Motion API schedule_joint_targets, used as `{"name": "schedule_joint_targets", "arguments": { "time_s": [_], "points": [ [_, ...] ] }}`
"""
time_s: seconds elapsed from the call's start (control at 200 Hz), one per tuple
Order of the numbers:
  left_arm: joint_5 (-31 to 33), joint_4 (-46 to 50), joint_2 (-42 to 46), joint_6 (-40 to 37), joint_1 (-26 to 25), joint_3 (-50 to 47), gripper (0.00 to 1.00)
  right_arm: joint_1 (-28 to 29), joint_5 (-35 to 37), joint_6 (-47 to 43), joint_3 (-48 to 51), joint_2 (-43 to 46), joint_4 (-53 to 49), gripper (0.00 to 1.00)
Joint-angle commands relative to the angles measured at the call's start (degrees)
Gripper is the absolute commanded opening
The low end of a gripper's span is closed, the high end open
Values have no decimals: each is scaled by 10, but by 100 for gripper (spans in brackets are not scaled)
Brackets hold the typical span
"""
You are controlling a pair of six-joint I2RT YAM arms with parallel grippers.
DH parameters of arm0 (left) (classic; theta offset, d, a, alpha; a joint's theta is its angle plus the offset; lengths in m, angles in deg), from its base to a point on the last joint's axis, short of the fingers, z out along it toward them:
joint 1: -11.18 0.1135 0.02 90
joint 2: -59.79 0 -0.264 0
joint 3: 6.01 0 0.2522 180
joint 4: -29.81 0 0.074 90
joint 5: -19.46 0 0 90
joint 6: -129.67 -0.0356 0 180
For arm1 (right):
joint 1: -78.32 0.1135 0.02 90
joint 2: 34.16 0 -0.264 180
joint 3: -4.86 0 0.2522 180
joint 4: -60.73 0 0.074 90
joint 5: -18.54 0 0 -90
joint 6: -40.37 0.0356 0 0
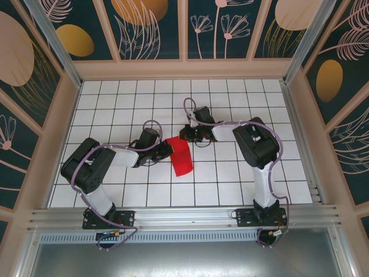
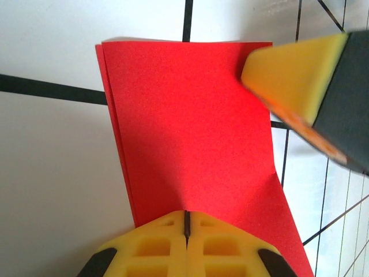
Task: Fold a paper plane with a square sheet of paper (pick it up from the middle)
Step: Fold the square sheet of paper in half at the center of the table.
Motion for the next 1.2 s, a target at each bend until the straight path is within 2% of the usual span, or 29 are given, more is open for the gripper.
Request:
{"name": "schedule_joint_targets", "arguments": {
  "time_s": [0.0, 0.15, 0.295, 0.455, 0.661, 0.921, 1.196],
  "points": [
    [78, 144, -38, -27, 4, -47, 0, -36, 43, 18, 3, -14, 34, 2],
    [77, 142, -39, -30, 4, -47, 0, -47, 74, 5, -19, -4, 1, 2],
    [75, 139, -40, -31, 4, -43, 0, -38, 50, -8, 14, 58, -11, 2],
    [74, 137, -39, -37, 5, -36, 0, 0, 3, -16, 68, 124, -28, 3],
    [74, 134, -41, -40, 5, -31, 0, 46, -20, -19, 90, 124, -73, 2],
    [73, 131, -41, -42, 4, -29, 0, 52, -55, -44, 112, 109, -94, 2],
    [71, 124, -41, -35, 5, -36, 0, 39, -55, -88, 117, 100, -130, 2]
  ]
}}
